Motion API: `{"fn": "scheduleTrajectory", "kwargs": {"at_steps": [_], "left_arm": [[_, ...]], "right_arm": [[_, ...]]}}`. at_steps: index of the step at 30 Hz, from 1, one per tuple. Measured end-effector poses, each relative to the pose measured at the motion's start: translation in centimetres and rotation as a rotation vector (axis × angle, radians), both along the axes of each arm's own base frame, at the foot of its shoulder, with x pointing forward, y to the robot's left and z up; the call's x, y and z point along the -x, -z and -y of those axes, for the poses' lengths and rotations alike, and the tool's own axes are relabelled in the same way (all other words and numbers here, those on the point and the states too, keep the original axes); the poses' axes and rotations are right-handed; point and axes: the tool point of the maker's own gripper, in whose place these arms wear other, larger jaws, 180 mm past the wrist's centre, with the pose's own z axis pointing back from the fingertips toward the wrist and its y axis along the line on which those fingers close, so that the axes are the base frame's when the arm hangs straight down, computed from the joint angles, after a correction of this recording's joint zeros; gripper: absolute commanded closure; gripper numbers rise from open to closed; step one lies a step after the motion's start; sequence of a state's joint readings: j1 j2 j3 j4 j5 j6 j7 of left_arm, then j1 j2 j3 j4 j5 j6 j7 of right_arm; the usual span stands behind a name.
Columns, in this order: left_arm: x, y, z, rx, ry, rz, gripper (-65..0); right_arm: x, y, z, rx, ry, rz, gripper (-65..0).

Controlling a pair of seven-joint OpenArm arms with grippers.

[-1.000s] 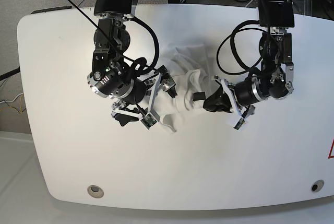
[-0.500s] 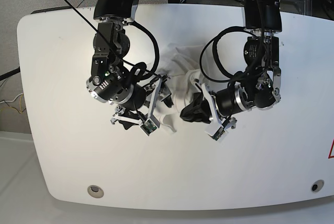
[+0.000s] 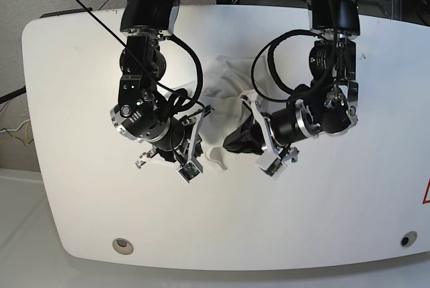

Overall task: Fold the T-shirt properly
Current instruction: 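Release the left gripper and move it beside the right gripper, then lower the folded end onto the bundle with the right gripper and release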

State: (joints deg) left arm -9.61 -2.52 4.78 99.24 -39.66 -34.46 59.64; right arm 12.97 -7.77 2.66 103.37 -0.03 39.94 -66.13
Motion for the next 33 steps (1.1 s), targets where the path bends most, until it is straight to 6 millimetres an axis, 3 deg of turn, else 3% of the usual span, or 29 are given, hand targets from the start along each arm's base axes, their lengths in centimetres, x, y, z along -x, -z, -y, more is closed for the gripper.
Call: {"fn": "scheduleTrajectory", "kwargs": {"at_steps": [8,22,29,33], "left_arm": [[1.5,1.7,0.3,0.03,-0.016,-0.06,-1.2],[3.4,3.5,0.8,0.11,-0.047,-0.113,-1.2],[4.2,6.7,0.7,0.097,-0.045,-0.2,-1.2],[4.4,7.5,0.8,0.128,-0.028,-0.194,-1.2]], "right_arm": [[-0.9,-0.4,-0.3,-0.013,-0.007,0.019,-6.2],[-1.0,3.8,-1.8,-0.068,-0.038,-0.083,-6.2],[-1.1,5.2,-2.6,-0.101,-0.051,-0.112,-6.2],[-1.2,6.0,-2.2,-0.103,-0.051,-0.118,-6.2]]}}
